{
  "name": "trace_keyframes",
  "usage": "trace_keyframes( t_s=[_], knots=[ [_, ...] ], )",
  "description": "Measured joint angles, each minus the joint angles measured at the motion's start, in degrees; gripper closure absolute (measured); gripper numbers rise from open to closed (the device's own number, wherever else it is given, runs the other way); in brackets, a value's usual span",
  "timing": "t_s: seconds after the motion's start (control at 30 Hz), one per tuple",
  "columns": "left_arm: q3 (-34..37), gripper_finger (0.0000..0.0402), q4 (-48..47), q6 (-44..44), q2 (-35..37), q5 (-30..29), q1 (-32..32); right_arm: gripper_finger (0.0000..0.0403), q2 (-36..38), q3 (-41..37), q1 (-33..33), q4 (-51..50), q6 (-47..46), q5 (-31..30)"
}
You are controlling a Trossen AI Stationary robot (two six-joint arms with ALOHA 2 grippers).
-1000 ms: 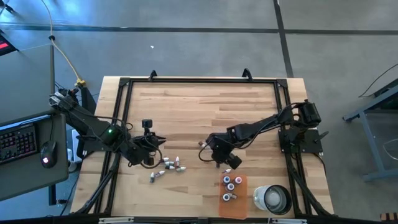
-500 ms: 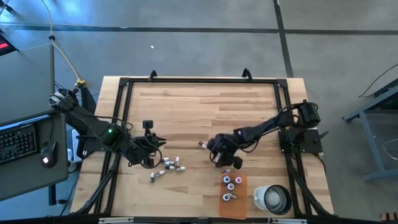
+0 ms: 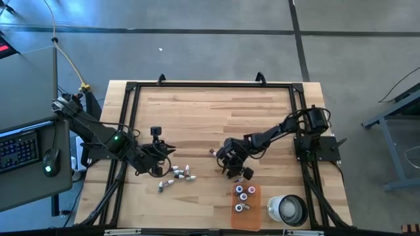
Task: Pick & Place food coloring
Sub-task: Put the top right small green food coloring bottle into the orange bin
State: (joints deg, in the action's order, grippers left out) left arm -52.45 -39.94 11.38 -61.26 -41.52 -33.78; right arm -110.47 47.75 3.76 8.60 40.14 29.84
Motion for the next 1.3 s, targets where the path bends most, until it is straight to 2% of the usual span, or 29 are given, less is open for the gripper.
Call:
trace_keyframes(
  t_s=[0.27,0.4,0.5,0.6,0.67,0.8,0.9,1.03,1.13,1.3],
  knots=[
    [0.0,0.0365,0.02,0.0,-0.02,-0.12,0.0,0.0305,0.06,-1.9,-0.69,0.09,3.05,-1.07],
    [0.0,0.0365,0.0,-0.41,0.0,-0.13,0.0,0.0335,0.06,-2.18,-0.77,0.92,-2.92,-0.79],
    [0.0,0.0365,-0.02,-0.63,0.0,-0.13,0.0,0.034,0.72,-2.27,-0.86,2.39,-5.43,-0.16],
    [0.0,0.0365,-0.01,-0.65,-0.01,-0.11,0.0,0.0335,3.21,-2.19,-0.86,1.85,-6.63,-2.74],
    [0.0,0.0365,-0.04,-0.66,-0.01,-0.11,0.0,0.0328,5.85,-2.01,-0.83,0.89,-7.83,-6.67],
    [0.0,0.0365,0.09,-1.18,0.0,-0.7,0.0,0.0331,13.61,-0.44,-1.04,0.67,-7.74,-14.1],
    [0.0,0.0365,0.01,-1.29,0.0,-0.74,0.02,0.0337,19.49,1.15,0.19,-0.97,-9.42,-15.96],
    [0.0,0.0365,0.32,-2.13,-0.01,-0.6,0.01,0.0334,25.3,4.92,5.94,-4.68,-13.29,-21.73],
    [0.0,0.0365,1.26,-2.14,-0.02,-0.61,0.02,0.0328,26.33,7.93,12.44,-10.93,-15.21,-23.59],
    [0.01,0.0365,3.85,-2.12,-0.02,0.24,0.01,0.0331,25.64,9.94,23.48,-16.9,-17.72,-21.2]
  ],
)
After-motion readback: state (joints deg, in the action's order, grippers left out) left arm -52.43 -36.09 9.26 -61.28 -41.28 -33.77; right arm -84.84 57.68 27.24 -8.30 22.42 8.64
